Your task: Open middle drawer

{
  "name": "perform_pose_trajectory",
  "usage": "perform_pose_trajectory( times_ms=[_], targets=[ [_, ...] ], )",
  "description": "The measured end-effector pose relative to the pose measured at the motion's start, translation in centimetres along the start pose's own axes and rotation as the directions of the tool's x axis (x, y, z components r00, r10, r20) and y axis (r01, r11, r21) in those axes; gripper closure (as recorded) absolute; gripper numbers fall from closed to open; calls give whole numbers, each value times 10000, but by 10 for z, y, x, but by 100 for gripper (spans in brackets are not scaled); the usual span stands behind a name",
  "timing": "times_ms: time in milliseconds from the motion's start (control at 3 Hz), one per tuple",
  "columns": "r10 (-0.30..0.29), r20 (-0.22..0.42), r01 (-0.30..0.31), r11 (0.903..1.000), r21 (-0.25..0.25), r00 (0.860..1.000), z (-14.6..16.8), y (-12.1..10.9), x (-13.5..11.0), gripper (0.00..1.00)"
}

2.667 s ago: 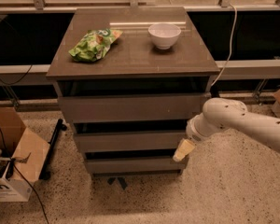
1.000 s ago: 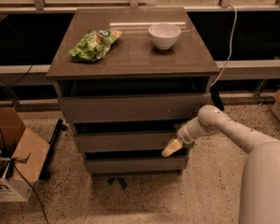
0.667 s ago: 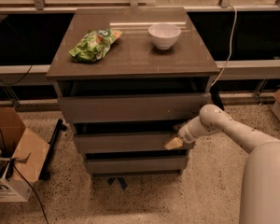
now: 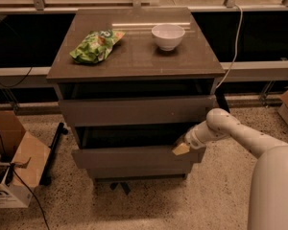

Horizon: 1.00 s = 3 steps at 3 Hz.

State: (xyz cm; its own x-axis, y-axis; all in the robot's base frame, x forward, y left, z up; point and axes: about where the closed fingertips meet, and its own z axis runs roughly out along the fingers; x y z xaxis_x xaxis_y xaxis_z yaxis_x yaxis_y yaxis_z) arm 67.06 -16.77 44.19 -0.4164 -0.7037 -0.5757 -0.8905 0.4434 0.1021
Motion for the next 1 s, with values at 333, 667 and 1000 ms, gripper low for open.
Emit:
perform_pose_trajectory(
  times_ms=[333,667,1000],
  targets=[
    [0,0,0,10000,0,10000,-1,0,0,83],
    [0,-1,0,10000,-3,10000,-1,0,0,59],
    [-5,-9,5,10000,-61,10000,3,2,0,28]
  ],
)
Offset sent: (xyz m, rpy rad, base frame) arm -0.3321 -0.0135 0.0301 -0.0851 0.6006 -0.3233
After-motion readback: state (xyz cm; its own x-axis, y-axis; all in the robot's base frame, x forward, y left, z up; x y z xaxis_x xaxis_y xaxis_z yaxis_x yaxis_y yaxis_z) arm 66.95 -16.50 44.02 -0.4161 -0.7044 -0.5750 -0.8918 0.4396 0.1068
